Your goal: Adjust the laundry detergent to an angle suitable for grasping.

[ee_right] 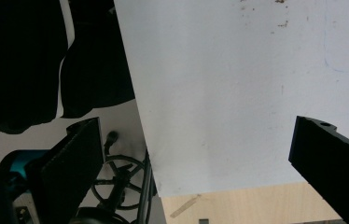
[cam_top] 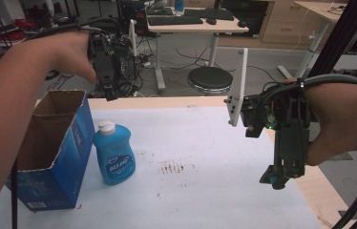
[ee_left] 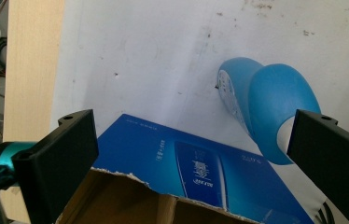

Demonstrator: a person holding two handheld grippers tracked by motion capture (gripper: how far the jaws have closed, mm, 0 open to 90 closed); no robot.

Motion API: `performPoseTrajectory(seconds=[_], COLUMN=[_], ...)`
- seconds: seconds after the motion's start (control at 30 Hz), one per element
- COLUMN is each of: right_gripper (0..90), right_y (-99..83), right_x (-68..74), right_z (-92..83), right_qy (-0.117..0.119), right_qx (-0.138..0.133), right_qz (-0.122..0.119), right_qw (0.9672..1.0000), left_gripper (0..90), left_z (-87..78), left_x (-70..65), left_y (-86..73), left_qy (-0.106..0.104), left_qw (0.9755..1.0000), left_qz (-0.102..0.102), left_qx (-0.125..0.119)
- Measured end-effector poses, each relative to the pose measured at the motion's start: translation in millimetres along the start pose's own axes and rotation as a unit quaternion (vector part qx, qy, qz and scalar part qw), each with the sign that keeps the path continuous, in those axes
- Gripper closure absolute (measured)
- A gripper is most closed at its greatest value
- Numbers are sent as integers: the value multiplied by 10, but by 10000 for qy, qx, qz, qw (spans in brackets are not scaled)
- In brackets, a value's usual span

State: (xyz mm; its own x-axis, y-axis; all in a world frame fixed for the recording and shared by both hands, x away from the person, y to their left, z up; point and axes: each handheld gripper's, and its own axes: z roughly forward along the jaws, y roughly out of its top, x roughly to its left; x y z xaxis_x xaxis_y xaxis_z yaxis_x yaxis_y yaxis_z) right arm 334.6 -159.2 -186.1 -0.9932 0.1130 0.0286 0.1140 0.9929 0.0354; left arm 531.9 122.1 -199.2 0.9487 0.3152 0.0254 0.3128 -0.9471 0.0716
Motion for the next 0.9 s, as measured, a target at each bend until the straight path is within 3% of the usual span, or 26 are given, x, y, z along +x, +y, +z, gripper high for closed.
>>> performPoseTrajectory(seconds=[0.2,0.63,0.9], right_gripper=[23,23,23], right_y=[35,36,19], right_x=[-28,66,77], right_z=[-3,-107,-106], right_qy=[32,-141,-205], right_qx=[7,52,92], right_qz=[-78,-264,-210], right_qw=[10000,9995,9995], left_gripper=[18,18,18], left_z=[52,-49,-27], left_x=[4,-29,-65], left_y=[0,-80,-72], left_qy=[-100,18,23], left_qw=[9999,9999,9999], left_qz=[55,-109,-70], left_qx=[-2,-92,-83])
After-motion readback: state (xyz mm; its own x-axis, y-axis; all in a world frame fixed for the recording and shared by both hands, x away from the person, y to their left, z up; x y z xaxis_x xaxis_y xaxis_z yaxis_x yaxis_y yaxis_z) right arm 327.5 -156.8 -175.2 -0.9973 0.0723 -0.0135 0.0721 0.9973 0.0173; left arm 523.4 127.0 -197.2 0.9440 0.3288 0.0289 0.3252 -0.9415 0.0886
